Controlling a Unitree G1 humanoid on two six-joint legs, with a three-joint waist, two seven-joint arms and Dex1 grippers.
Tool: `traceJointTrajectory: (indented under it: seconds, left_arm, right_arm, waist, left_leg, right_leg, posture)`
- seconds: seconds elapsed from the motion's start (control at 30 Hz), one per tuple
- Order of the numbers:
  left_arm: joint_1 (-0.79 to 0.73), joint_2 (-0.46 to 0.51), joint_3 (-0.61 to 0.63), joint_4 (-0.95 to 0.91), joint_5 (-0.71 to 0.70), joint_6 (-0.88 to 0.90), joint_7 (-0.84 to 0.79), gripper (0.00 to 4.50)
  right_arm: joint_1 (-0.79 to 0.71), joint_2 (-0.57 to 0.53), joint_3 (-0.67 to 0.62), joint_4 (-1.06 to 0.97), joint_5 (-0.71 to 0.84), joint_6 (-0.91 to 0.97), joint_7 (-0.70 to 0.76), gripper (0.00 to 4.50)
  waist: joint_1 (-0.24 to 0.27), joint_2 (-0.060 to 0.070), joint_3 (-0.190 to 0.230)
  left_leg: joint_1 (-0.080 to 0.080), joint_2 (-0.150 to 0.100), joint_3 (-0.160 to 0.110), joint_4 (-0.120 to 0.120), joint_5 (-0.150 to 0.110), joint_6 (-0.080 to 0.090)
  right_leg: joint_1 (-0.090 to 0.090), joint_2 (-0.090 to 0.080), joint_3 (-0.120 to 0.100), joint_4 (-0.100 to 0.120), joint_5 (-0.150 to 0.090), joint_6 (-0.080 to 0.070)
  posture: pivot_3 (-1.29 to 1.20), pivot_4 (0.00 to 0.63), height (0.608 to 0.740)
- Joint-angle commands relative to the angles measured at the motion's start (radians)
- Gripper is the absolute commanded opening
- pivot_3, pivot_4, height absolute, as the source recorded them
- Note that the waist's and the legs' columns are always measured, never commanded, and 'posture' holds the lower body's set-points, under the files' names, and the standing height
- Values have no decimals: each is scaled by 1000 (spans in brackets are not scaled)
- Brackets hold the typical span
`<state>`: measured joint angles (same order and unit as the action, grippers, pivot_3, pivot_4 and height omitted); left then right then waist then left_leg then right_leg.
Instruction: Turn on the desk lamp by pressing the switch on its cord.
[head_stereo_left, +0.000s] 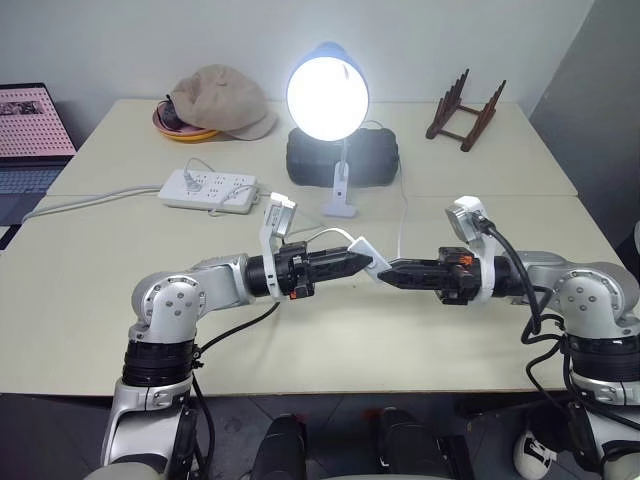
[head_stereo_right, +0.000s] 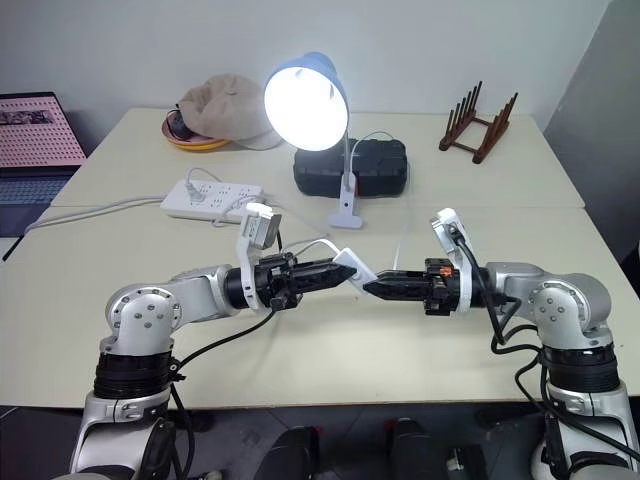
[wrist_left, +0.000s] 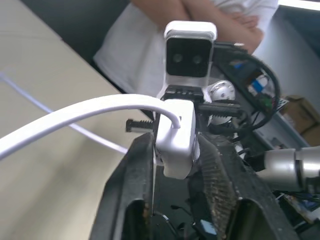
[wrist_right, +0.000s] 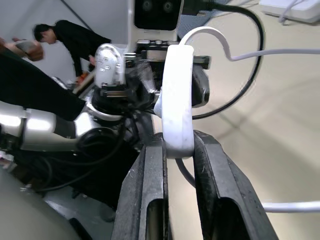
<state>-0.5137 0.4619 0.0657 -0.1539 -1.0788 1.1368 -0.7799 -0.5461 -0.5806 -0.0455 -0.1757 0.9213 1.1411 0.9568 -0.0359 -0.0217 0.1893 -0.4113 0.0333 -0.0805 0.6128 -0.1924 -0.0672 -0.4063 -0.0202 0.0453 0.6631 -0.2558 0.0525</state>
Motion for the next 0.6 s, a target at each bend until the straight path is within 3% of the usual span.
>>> traceJointTrajectory:
  seconds: [0.03,0.23,0.37,0.5,0.6]
  left_arm:
    - [16,67,-6,-46,72,-69,-51,2543]
    - [10,222,-83,-103,293,-293,-187,3624]
    - [-2,268,-133,-92,448,-473,-240,4417]
    - [-7,281,-150,-70,514,-547,-280,4495]
    - [-9,281,-155,-59,537,-569,-301,4500]
  right_arm:
    - [-50,-36,37,50,-126,-139,7,343]
    - [-114,-133,301,303,-586,-589,46,343]
    - [-134,-127,405,454,-776,-799,46,343]
    - [-140,-105,432,536,-849,-919,80,343]
    - [-137,-81,415,572,-853,-959,108,1299]
  waist:
    - [-1,0,0]
    - [1,0,0]
    - [3,0,0]
    - [1,0,0]
    - [0,0,0]
  left_leg:
    - [0,0,0,0,0,0]
    - [-1,0,1,-1,0,0]
    - [-2,0,1,-2,0,0]
    - [-4,0,2,-2,0,0]
    - [-3,0,1,-2,0,0]
  right_leg:
    - [0,0,0,0,0,0]
    - [-1,0,0,-2,-1,-1]
    - [-1,-1,0,-4,-1,-1]
    - [-3,-1,0,-4,0,0]
    - [-3,-1,0,-3,0,0]
  posture:
    - [0,150,740]
    - [0,150,740]
    - [0,150,740]
    - [0,150,740]
    - [0,150,740]
